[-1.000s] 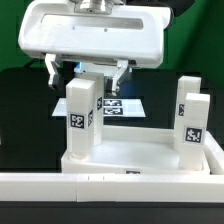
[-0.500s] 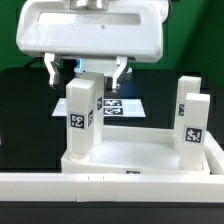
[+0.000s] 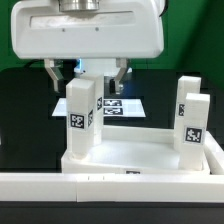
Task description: Assemble desk
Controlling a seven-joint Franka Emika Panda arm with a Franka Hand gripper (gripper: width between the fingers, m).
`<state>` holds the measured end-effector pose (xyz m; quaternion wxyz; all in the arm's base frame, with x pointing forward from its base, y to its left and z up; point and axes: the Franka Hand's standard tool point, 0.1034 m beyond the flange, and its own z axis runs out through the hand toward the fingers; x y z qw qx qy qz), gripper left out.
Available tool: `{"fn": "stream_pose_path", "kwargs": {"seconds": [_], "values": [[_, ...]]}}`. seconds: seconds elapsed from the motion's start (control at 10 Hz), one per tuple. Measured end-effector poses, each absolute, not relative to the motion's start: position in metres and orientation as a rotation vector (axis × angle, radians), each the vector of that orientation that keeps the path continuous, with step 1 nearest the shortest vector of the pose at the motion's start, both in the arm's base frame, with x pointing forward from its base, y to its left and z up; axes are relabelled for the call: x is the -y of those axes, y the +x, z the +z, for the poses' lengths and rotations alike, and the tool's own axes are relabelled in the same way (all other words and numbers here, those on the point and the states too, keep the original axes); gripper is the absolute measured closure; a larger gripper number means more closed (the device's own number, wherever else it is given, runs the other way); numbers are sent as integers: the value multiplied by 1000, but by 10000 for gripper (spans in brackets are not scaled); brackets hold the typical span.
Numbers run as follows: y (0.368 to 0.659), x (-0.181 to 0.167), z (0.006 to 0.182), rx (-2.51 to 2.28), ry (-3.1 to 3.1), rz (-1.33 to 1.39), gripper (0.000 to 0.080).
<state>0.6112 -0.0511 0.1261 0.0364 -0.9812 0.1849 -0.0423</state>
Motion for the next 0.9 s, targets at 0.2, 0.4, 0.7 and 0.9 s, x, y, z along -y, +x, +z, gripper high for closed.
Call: {"fn": "stream_pose_path", "kwargs": {"seconds": [0.2,0.4,0.7,0.9], "values": [[614,51,122,-567,-3002,-1,151],[612,58,117,-577,-3009,-2,151],[614,56,118,-578,-3028,-9,151],[614,57,118,-639,-3015,-7,192]]}}
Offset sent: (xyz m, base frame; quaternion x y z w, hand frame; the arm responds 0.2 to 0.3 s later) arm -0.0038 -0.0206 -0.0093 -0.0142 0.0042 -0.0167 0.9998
